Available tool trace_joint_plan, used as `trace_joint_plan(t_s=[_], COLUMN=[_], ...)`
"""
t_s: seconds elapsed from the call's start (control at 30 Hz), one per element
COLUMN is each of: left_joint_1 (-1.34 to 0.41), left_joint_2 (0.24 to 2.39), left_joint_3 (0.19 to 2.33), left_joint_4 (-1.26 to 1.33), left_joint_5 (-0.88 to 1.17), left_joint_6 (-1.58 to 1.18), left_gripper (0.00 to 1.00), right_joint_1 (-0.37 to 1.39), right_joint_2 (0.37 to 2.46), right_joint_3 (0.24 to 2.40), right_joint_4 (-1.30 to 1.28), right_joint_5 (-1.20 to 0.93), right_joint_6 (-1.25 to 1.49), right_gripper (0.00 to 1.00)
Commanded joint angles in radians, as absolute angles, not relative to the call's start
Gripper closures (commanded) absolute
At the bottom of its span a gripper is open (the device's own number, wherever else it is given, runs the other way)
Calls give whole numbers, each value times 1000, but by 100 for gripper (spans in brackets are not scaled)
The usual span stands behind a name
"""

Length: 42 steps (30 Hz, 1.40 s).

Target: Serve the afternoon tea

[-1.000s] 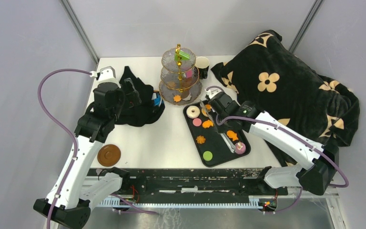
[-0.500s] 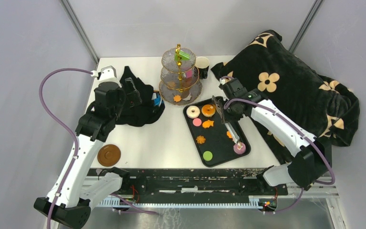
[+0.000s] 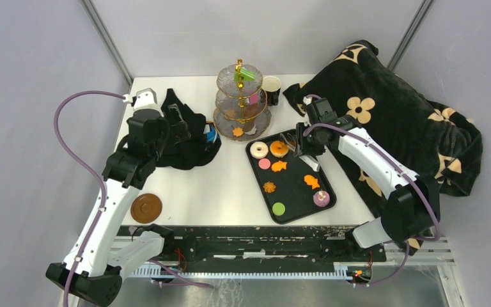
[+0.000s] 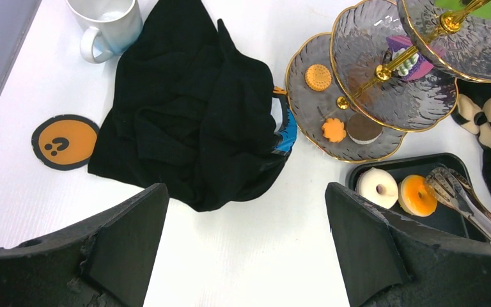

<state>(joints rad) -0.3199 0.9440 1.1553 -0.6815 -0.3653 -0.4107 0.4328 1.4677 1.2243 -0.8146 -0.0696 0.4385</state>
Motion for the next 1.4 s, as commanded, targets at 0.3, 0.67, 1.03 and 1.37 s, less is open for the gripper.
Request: trace_joint_plan(t_s=[0.3,0.67,1.03,1.37], left_joint_1=[-313,-313,-313,-313], left_joint_2=[943,945,930,930], left_joint_3=[1160,1161,1160,1164], left_joint_4=[-635,-635,-640,-640], left_joint_5=[-387,-373,-368,-360], left_joint_6=[-385,-394,-399,-403], left_gripper=[1,1,1,1], right_joint_1=[394,393,387,380], right_joint_2=[1434,1364,1304,1302], right_joint_3=[1195,1152,1101,1062], right_joint_4=[-742,-771,-758,-731], right_joint_5=[-106,-129,-139,-180], right_joint_6=[462,448,471,486], right_gripper=[58,53,54,53])
